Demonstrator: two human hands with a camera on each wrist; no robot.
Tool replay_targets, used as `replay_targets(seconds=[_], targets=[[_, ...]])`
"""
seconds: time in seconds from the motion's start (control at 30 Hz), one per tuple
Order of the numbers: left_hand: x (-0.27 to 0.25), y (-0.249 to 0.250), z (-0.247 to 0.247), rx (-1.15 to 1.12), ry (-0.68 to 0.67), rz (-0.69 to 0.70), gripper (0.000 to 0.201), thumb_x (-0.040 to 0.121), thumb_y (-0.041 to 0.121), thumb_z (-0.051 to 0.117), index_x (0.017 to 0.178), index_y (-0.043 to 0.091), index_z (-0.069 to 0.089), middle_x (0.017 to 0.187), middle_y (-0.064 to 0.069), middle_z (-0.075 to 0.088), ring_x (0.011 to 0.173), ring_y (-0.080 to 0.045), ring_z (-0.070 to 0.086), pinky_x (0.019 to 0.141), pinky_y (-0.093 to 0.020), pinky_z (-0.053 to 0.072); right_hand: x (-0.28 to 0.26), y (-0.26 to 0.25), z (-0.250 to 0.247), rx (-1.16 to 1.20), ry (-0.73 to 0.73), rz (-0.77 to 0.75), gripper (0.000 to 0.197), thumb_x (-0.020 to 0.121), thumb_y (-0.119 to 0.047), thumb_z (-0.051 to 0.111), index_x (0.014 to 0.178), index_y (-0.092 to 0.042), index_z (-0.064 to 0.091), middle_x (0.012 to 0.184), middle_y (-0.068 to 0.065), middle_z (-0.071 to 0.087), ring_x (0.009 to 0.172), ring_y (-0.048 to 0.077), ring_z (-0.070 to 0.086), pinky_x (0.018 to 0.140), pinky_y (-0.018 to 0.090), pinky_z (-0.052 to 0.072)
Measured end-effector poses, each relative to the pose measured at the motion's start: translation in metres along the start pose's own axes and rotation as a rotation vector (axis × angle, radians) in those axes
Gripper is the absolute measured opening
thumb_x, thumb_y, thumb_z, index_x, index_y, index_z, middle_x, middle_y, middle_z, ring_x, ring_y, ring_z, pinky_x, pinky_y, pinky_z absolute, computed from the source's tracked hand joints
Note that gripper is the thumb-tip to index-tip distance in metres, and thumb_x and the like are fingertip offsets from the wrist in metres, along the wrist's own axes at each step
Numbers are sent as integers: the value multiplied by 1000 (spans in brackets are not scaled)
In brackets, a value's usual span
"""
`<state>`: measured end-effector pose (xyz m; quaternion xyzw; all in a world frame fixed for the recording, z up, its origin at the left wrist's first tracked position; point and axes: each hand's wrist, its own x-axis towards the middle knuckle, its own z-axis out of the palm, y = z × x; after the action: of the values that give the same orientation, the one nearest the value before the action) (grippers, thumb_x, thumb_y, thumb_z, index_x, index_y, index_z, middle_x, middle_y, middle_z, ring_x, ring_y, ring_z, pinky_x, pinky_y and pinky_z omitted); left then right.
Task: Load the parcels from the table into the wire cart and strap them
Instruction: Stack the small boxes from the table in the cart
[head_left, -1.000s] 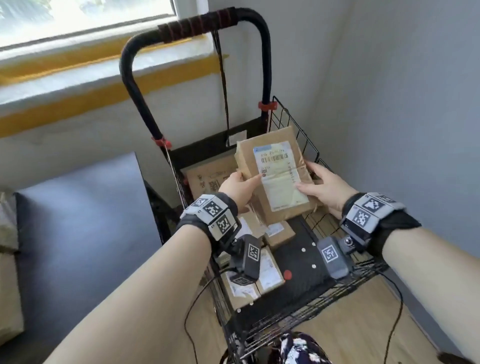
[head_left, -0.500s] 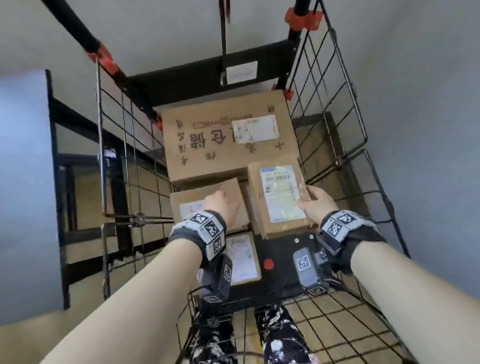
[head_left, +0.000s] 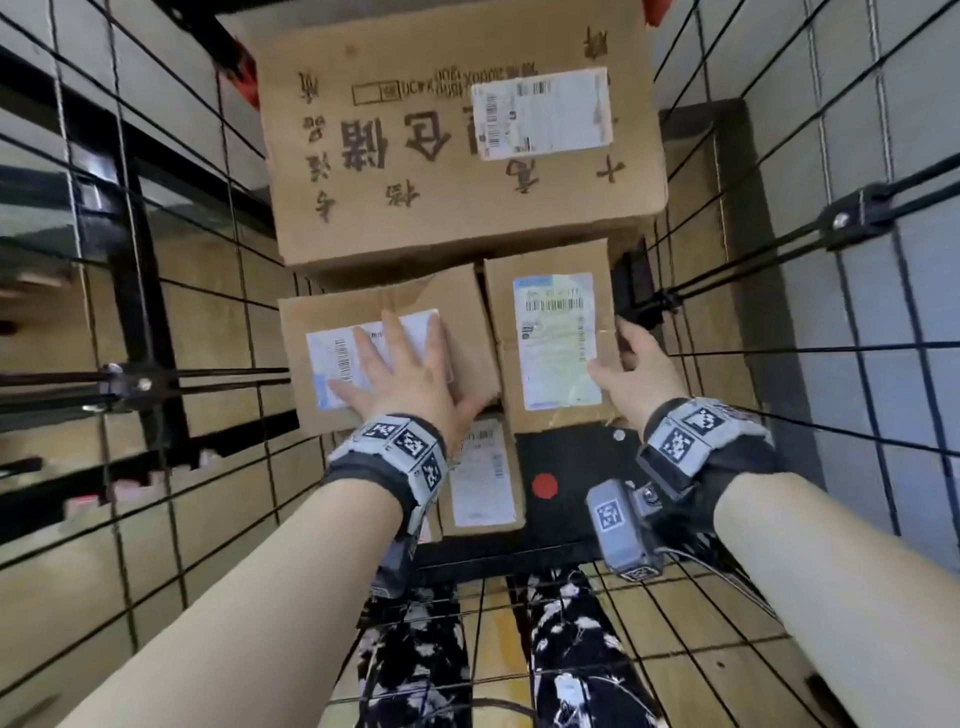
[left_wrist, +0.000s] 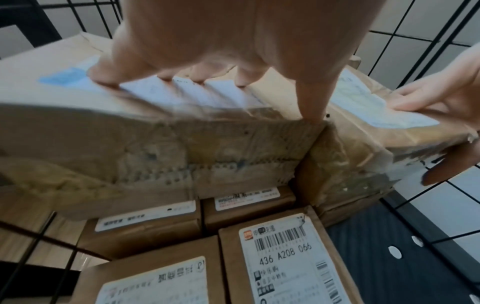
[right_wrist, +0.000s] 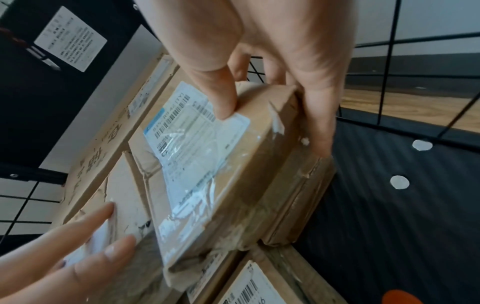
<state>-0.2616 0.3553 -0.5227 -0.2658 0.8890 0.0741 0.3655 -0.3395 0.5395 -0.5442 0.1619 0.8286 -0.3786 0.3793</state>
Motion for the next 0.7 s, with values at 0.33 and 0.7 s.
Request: replay_targets(seconds=[0.33, 0.7], targets=[[18, -15, -2, 64, 13, 88, 99, 86, 39, 63, 147, 35, -14, 156, -2, -21, 142, -39, -18, 104, -75, 6, 2, -4, 11, -75, 36, -37, 61, 91, -21, 56, 147, -24, 32, 137, 0, 52, 118, 22, 54, 101, 41, 45], [20, -16, 9, 125, 82, 99, 97, 88, 25, 57, 145, 37, -20, 155, -1, -24, 142, -39, -21, 104, -74, 1, -1, -3, 16, -144, 174, -99, 68, 92, -12, 54, 150, -27, 21, 150, 4, 34, 132, 21, 42, 104, 29, 36]])
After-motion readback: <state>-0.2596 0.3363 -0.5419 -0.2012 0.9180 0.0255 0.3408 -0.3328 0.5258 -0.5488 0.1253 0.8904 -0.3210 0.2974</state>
